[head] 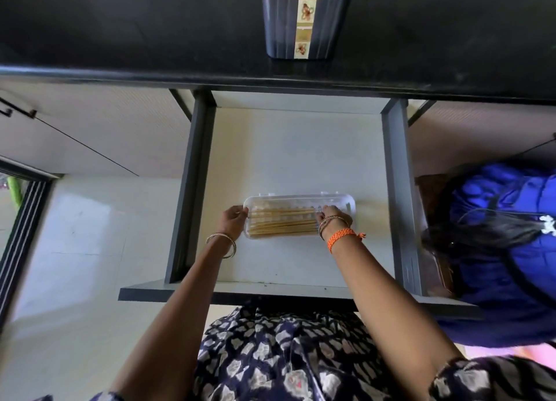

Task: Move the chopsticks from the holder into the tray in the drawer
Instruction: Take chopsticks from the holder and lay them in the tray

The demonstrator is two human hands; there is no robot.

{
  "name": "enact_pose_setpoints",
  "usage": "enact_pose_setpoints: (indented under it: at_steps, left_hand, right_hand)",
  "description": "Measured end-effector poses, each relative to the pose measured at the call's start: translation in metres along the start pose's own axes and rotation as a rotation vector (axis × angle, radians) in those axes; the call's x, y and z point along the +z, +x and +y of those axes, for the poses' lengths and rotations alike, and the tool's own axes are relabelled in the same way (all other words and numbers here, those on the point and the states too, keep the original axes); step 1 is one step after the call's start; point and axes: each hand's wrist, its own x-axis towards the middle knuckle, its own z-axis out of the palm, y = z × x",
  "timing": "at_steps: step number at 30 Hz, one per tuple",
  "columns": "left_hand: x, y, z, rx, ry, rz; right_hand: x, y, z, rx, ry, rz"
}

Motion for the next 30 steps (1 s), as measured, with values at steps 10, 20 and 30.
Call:
enact_pose_setpoints:
  at_steps: [10, 20, 30]
  left_hand:
    - [-0.001, 0.002, -0.006, -0.013, 0.0, -0.033]
    - [0.001, -0.005, 0.004, -0.006, 0.053, -0.017]
    - [0.001, -0.026, 0.224, 0.878, 0.12, 0.208]
  right_hand:
    - [0.009, 0.002, 0.017, -0.893, -1.555, -0.391]
    - [-0.003, 0.0, 0.017, -1.107, -1.956, -0.461]
    - [0.084, -0.096, -0.145, -1.468, -1.062, -0.357]
